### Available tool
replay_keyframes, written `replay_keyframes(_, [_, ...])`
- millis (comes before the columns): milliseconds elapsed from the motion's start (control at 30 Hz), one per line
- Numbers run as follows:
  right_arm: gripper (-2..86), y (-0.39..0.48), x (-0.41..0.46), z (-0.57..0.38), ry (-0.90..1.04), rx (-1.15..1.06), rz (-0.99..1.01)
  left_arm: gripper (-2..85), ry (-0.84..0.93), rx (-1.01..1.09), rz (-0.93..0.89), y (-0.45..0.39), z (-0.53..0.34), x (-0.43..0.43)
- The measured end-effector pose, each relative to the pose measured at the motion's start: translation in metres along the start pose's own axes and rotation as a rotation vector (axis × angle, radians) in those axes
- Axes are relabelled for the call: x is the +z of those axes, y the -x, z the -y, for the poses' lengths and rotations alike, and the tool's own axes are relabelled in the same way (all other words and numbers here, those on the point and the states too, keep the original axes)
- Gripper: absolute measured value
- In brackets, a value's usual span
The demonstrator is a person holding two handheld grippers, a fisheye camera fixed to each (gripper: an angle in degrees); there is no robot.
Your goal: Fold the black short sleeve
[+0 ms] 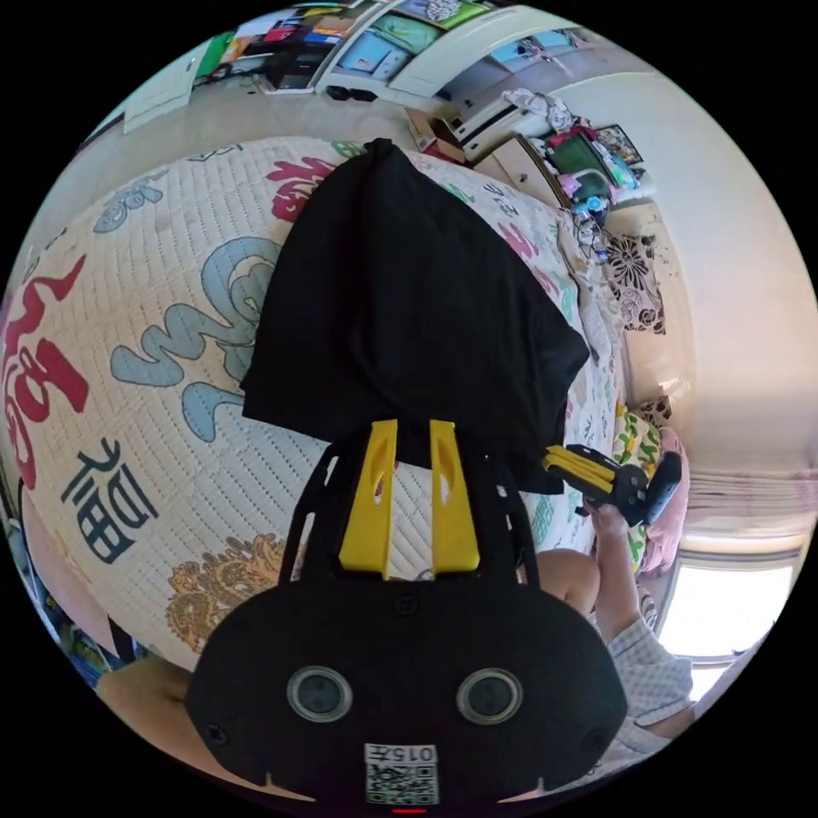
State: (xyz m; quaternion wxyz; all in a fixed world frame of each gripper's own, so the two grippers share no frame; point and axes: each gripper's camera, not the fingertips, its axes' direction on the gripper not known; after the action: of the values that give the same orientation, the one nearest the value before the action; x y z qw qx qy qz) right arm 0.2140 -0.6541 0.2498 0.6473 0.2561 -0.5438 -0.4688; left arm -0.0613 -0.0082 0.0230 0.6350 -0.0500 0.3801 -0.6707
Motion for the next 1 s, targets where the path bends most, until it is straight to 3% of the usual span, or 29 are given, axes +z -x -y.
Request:
replay_keyframes(200, [-0.8, 0.001, 0.014, 0.028, 0.0, 0.026, -0.011, 9.3, -0.073, -0.145, 0.004, 0.004, -0.001, 0.023])
replay_keyframes(400, [-0.8, -0.004, 0.025, 0.053, -0.008, 0.046, -0.007, 0.9, -0.12, -0.28, -0.091, 0.017, -0.009, 0.032])
replay_keyframes(633, [-0.8, -0.005, 0.022, 0.078, 0.036, -0.039, -0.002, -0.4, -0.03, -0.097, -0.1, -0.002, -0.014, 0.016])
replay_keyframes(867, [0.9, -0.013, 0.07, 0.123, 0.272, -0.075, -0.027, 1.0, 0.189, -0.094, 0.102, -0.034, -0.001, 0.048])
replay_keyframes(1000, [4.4, -0.039, 0.046, 0.132, 0.2, 0.03, 0.069, 5.4, 0.113, 0.069, 0.095, -0.053, 0.005, 0.024])
